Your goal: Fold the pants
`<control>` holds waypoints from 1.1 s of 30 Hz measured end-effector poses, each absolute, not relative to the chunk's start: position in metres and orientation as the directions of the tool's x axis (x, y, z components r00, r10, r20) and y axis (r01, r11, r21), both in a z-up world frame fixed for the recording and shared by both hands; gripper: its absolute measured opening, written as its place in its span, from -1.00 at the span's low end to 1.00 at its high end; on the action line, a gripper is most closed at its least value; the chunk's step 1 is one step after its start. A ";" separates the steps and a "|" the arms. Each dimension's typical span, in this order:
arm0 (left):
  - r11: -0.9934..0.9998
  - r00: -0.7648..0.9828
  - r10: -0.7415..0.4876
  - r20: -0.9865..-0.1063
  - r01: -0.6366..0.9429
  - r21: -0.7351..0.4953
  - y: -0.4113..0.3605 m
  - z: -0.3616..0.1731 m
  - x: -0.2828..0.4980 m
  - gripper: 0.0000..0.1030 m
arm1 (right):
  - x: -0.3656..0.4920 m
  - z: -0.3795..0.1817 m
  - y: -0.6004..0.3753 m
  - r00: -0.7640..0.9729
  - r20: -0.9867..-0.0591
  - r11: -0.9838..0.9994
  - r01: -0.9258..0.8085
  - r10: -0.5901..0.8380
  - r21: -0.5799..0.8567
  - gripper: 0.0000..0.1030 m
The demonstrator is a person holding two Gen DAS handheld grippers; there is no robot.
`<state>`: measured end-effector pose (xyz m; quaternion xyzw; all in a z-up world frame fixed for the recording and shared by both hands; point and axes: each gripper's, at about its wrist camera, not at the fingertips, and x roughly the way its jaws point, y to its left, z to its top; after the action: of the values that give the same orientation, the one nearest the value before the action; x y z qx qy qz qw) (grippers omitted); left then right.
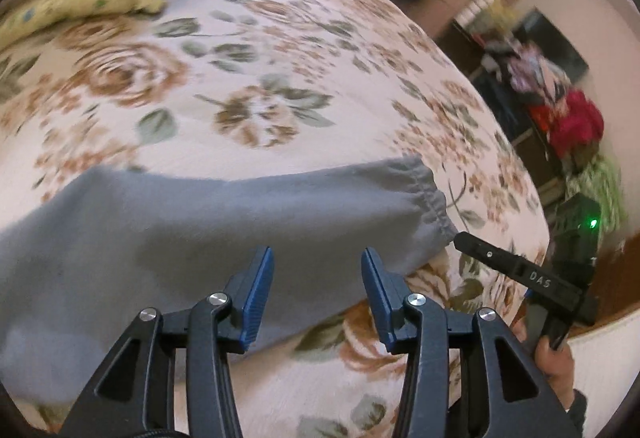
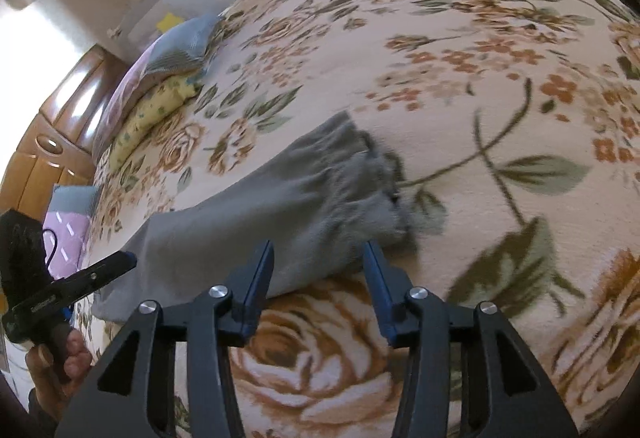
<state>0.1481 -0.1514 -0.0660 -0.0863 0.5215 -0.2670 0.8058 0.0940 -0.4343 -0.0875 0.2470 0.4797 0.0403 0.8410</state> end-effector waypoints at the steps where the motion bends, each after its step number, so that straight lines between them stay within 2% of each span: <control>1: 0.836 0.300 -0.521 -0.799 0.367 -0.408 -0.159 -0.067 0.152 -0.10 | 0.093 -0.089 -0.438 0.540 -0.783 0.868 0.176 0.310 0.465 -0.07; 18: 0.738 0.184 -0.520 -0.834 0.588 -0.331 -0.228 -0.072 0.199 0.04 | 0.090 -0.116 -0.456 0.545 -0.749 0.804 0.209 0.377 0.556 -0.07; 21: 0.704 0.149 -0.501 -0.853 0.643 -0.301 -0.249 -0.078 0.206 0.12 | 0.091 -0.121 -0.458 0.543 -0.747 0.799 0.212 0.382 0.563 -0.07; 33: 0.616 0.049 -0.421 -0.906 0.748 -0.246 -0.311 -0.114 0.233 0.14 | 0.088 -0.129 -0.468 0.579 -0.718 0.763 0.237 0.386 0.602 -0.07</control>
<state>0.2335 -0.3112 -0.1137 0.1479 0.5528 -0.4125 0.7088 0.0879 -0.4682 -0.1290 0.3415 0.4563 0.0455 0.8204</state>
